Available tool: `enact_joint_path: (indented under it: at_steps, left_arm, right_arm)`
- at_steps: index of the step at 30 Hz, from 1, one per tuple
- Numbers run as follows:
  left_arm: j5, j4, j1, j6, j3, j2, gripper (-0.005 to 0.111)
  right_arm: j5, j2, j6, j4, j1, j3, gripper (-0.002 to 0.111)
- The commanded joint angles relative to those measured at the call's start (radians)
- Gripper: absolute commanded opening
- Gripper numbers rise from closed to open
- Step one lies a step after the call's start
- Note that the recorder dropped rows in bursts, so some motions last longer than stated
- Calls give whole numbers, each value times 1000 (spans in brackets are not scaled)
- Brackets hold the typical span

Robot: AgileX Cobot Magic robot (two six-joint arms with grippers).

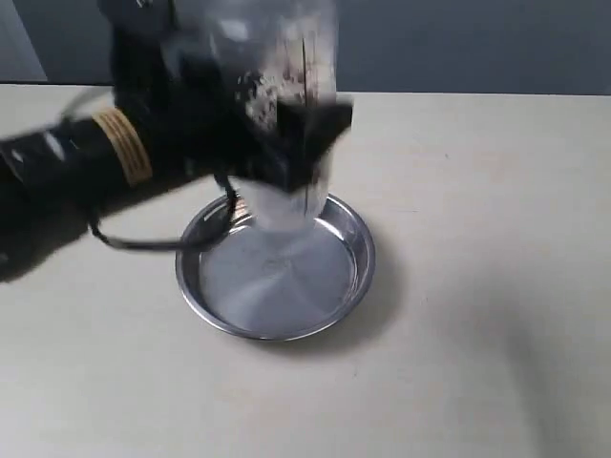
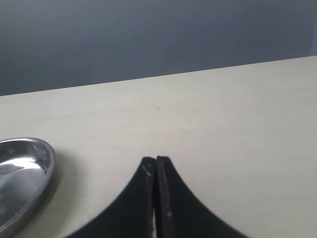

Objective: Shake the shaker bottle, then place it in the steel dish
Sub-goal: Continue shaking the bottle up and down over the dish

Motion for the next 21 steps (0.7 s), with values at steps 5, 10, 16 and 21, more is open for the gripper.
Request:
enact_joint_path:
  at_steps: [5, 10, 16, 21]
  left_arm:
    - [229, -49, 51, 51, -44, 5, 0]
    - [94, -57, 51, 33, -54, -36, 0]
    - [204, -44, 49, 66, -57, -38, 0]
    - [-206, -165, 71, 66, 72, 67, 0]
  right_arm:
    - [-14, 2, -4, -2, 2, 1, -1]
    - [-14, 2, -4, -2, 2, 1, -1]
    - [-14, 2, -4, -2, 2, 1, -1]
    - [-14, 2, -4, -2, 2, 1, -1]
